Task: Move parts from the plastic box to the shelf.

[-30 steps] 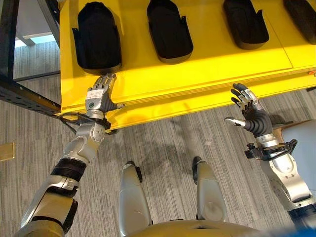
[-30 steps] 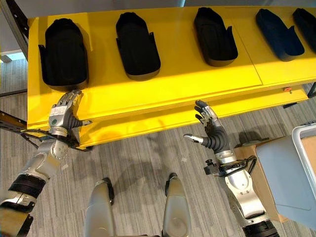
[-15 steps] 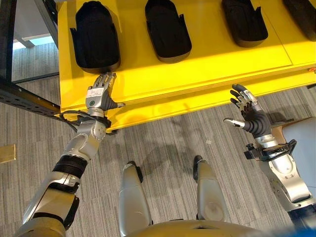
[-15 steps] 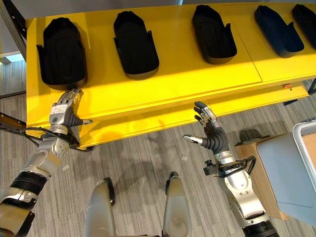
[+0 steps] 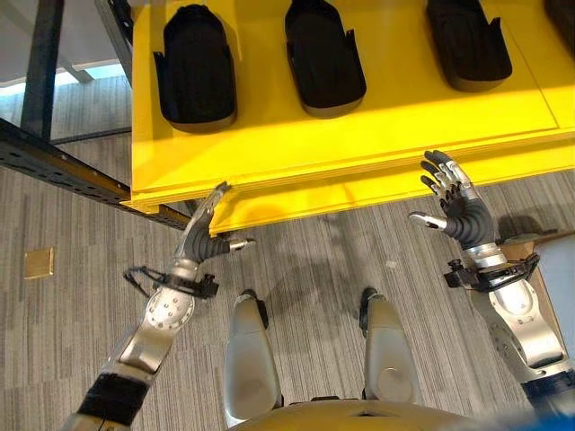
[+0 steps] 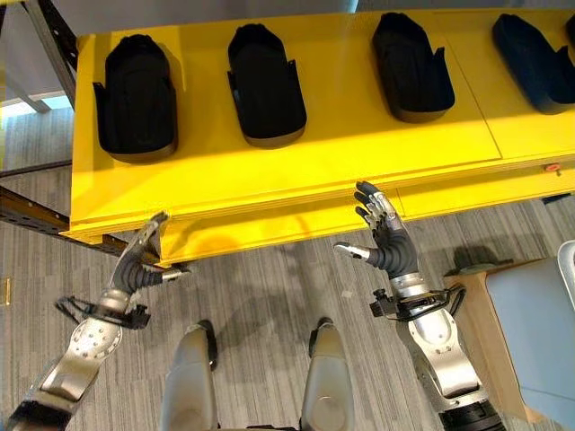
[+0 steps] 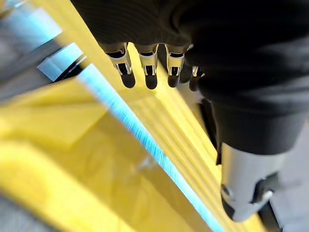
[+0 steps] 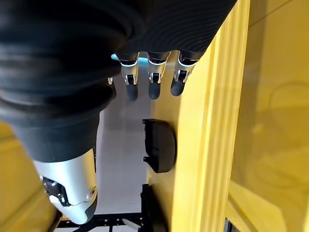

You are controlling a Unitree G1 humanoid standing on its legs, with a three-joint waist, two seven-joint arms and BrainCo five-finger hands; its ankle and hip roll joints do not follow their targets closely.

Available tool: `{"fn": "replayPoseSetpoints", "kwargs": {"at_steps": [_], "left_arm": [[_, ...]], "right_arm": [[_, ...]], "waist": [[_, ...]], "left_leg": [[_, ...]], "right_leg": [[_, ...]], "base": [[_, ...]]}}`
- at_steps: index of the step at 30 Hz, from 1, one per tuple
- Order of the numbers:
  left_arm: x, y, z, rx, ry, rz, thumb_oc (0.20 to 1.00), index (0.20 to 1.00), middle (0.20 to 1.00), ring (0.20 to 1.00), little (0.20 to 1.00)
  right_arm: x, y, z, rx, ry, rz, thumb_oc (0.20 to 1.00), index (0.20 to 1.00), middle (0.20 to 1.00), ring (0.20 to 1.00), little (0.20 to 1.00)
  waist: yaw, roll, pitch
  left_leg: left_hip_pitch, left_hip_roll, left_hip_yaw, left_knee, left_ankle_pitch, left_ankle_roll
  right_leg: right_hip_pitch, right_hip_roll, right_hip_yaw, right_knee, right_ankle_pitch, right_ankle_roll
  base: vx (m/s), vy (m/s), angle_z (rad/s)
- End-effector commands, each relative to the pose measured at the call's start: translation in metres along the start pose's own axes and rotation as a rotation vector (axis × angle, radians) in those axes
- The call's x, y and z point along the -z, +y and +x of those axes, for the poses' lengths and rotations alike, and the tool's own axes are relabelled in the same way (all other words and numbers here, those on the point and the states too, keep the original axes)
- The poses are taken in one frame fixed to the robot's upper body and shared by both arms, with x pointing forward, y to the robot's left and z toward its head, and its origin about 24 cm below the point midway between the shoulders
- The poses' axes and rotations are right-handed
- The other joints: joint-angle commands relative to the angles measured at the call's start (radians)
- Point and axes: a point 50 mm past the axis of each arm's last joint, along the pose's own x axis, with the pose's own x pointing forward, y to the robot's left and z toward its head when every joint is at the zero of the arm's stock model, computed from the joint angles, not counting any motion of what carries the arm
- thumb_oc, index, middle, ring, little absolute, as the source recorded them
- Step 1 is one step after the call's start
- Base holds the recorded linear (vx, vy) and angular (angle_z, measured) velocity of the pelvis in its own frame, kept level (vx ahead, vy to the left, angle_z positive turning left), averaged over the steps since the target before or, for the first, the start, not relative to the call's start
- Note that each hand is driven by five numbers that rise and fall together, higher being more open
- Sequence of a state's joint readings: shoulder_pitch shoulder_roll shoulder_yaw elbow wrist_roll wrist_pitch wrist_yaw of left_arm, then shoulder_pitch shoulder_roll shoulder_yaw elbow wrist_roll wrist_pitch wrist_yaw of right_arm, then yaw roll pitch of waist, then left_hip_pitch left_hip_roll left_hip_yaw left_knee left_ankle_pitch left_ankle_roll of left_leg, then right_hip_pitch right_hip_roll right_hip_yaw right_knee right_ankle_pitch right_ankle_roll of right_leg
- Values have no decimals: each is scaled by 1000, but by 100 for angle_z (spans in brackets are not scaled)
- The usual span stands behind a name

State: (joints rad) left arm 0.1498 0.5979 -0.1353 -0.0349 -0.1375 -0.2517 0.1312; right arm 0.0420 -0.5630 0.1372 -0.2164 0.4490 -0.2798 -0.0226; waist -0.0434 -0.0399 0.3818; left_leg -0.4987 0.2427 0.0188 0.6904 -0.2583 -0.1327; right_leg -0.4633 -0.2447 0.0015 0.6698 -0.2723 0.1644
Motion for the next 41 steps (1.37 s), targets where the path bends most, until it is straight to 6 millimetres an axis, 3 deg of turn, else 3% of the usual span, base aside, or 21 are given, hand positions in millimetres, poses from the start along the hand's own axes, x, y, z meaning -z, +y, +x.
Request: {"fn": "replayPoseSetpoints", "kwargs": {"at_steps": [1,4,9,10,12,15,17,18,19,22,25,29,33,41], "left_arm": [[-29,5,8,60,-158,-212,1000,1000,1000,1000,1000],[-25,-2,1,77,-140,-490,1000,1000,1000,1000,1000],[-10,-4,-14,35,-83,-707,1000,1000,1000,1000,1000],[-1,-8,-18,15,-49,-804,1000,1000,1000,1000,1000],[-2,-7,-22,-1,-59,-825,1000,1000,1000,1000,1000],[1,-12,-27,-2,-49,-908,1000,1000,1000,1000,1000],[-1,-14,-27,23,-50,-872,1000,1000,1000,1000,1000],[-6,-12,-24,28,-87,-858,1000,1000,1000,1000,1000],[-6,-12,-23,30,-91,-862,1000,1000,1000,1000,1000],[-3,-19,-22,34,-75,-879,1000,1000,1000,1000,1000],[9,-29,-28,42,0,-887,1000,1000,1000,1000,1000],[19,-27,-31,-5,46,-861,1000,1000,1000,1000,1000],[26,-26,-31,-46,70,-854,1000,1000,1000,1000,1000],[30,-24,-33,-61,94,-827,1000,1000,1000,1000,1000]], "right_arm": [[-20,-1,5,6,-134,-2,1000,1000,1000,1000,1000],[-14,0,5,8,-118,-15,1000,1000,1000,1000,1000],[1,1,-5,2,-45,40,1000,1000,1000,1000,1000],[9,4,-5,-9,-12,100,1000,1000,1000,1000,1000],[8,7,-6,-49,-6,109,1000,1000,1000,1000,1000],[12,6,-12,-70,29,99,1000,1000,1000,1000,1000],[16,1,-17,-53,58,87,1000,1000,1000,1000,1000],[17,-5,-18,-36,72,58,1000,1000,1000,1000,1000],[19,-5,-19,-33,81,60,1000,1000,1000,1000,1000],[21,-6,-20,-30,89,79,1000,1000,1000,1000,1000],[29,-7,-31,30,125,113,1000,1000,1000,1000,1000],[39,-3,-35,47,168,141,1000,1000,1000,1000,1000],[48,4,-35,40,209,165,1000,1000,1000,1000,1000],[54,12,-36,5,239,201,1000,1000,1000,1000,1000]], "waist": [[10,2,-31],[20,15,-56],[30,42,-129],[33,58,-159],[40,69,-191],[42,83,-230],[40,94,-240],[28,89,-250],[30,78,-250],[31,48,-272],[4,62,-317],[6,54,-355],[9,39,-369],[6,24,-379]], "left_leg": [[77,37,-95,-102,143,-20],[165,54,-114,-208,192,-23],[327,96,-98,-432,299,-17],[380,119,-91,-512,366,-19],[408,147,-88,-567,448,-25],[425,183,-75,-635,540,-35],[417,182,-57,-661,597,-41],[403,153,6,-656,596,-31],[408,124,-7,-630,566,-24],[421,-10,-56,-536,396,14],[493,-39,-11,-628,333,30],[523,-69,10,-722,326,35],[532,-87,23,-734,314,45],[549,-91,40,-731,300,51]], "right_leg": [[57,-2,23,33,93,-9],[136,10,7,-9,96,-16],[245,55,-55,-104,77,-31],[271,84,-61,-136,72,-39],[291,112,-76,-170,67,-53],[314,153,-102,-210,61,-76],[325,160,-125,-236,64,-84],[367,155,-156,-315,93,-90],[383,148,-154,-348,108,-89],[414,125,-157,-464,185,-86],[461,99,-171,-533,226,-61],[465,68,-168,-615,287,-31],[471,51,-153,-655,321,-15],[477,42,-131,-661,330,-11]], "base": [[96,-75,9],[113,-100,13],[137,-135,4],[126,-156,-4],[78,-151,-19],[23,-151,-13],[-47,-129,16],[-53,-136,64],[-48,-121,84],[-67,-49,5],[36,164,35],[-8,141,15],[-12,58,-8],[13,13,-9]]}}
